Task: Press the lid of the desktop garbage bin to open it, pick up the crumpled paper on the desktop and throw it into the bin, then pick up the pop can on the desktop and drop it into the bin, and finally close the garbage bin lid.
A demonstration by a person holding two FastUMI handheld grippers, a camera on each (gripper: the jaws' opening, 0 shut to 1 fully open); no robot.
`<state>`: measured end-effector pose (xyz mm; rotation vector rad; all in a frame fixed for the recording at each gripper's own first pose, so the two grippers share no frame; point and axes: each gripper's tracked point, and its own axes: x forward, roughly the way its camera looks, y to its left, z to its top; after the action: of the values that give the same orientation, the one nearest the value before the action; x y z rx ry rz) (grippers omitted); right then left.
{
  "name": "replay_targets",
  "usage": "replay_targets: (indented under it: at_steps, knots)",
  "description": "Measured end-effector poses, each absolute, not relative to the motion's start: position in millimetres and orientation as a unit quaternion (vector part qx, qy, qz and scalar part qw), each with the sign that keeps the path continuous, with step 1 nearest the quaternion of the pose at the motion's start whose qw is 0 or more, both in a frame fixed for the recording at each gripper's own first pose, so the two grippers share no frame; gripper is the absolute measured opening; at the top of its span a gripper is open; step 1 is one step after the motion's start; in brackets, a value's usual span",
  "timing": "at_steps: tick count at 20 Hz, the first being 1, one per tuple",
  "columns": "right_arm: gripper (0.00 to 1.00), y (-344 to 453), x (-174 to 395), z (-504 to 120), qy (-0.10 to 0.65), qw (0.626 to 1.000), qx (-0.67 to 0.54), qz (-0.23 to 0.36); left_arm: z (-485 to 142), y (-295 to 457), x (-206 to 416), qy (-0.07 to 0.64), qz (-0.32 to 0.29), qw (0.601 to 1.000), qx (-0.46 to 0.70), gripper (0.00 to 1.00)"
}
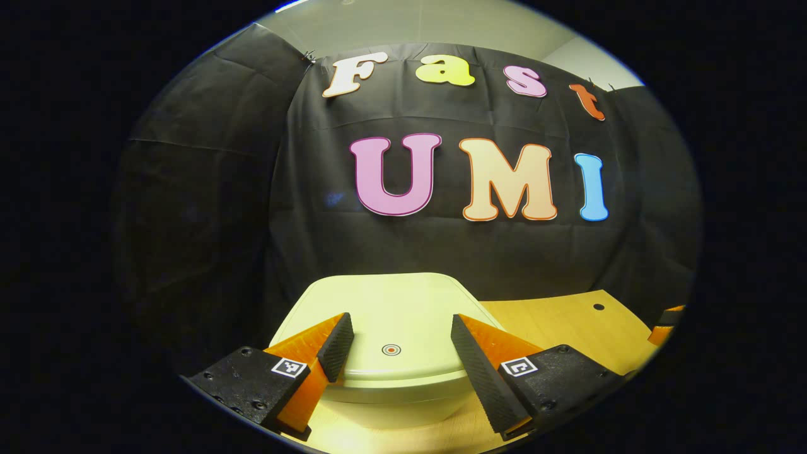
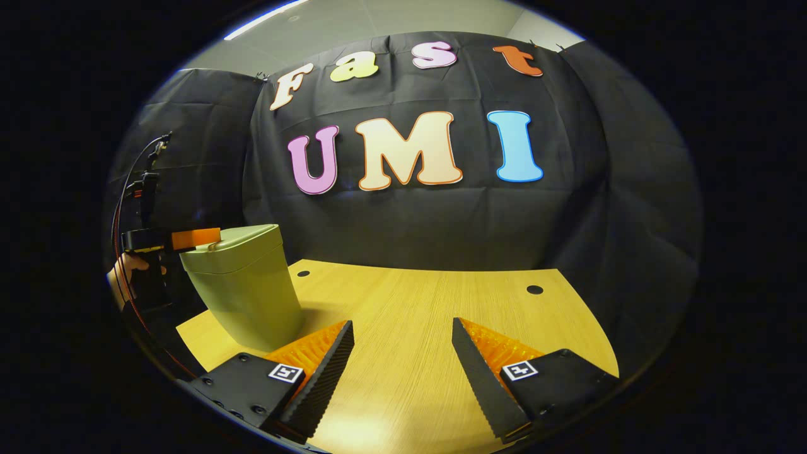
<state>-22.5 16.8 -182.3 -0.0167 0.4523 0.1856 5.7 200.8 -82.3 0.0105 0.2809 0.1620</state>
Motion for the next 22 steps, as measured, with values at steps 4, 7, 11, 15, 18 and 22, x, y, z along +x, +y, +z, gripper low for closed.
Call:
replay_targets:
  at_steps: [4,7,11,15,18,22]
  knots:
    - [0.98,28.8,-23.3,-186.0,0.227,0.97,0.0,0.092,-83.5,196.9,1.3,0.144,0.057,0.988,-0.024,0.97]
    - [0.97,38.8,-17.5,-173.5,0.209,0.974,0.003,0.088,-74.7,194.2,2.1,0.115,0.032,0.993,0.001,0.96]
    - [0.97,45.5,-6.8,-137.7,0.157,0.985,-0.009,0.063,-62.9,188.3,0.6,0.069,0.021,0.997,0.001,0.95]
    - [0.95,41.7,-3.1,-83.5,0.089,0.996,-0.012,0.022,-23.9,162.0,1.0,-0.003,-0.009,1.0,-0.012,0.93]
    - [0.96,39.0,-4.2,-45.2,0.041,0.999,-0.014,0.012,5.5,141.7,-6.8,-0.039,-0.015,0.999,-0.018,0.93]
    - [0.96,29.3,-11.5,-20.5,0.019,0.999,-0.01,0.025,27.8,90.3,-21.9,-0.065,-0.025,0.997,-0.035,0.93]
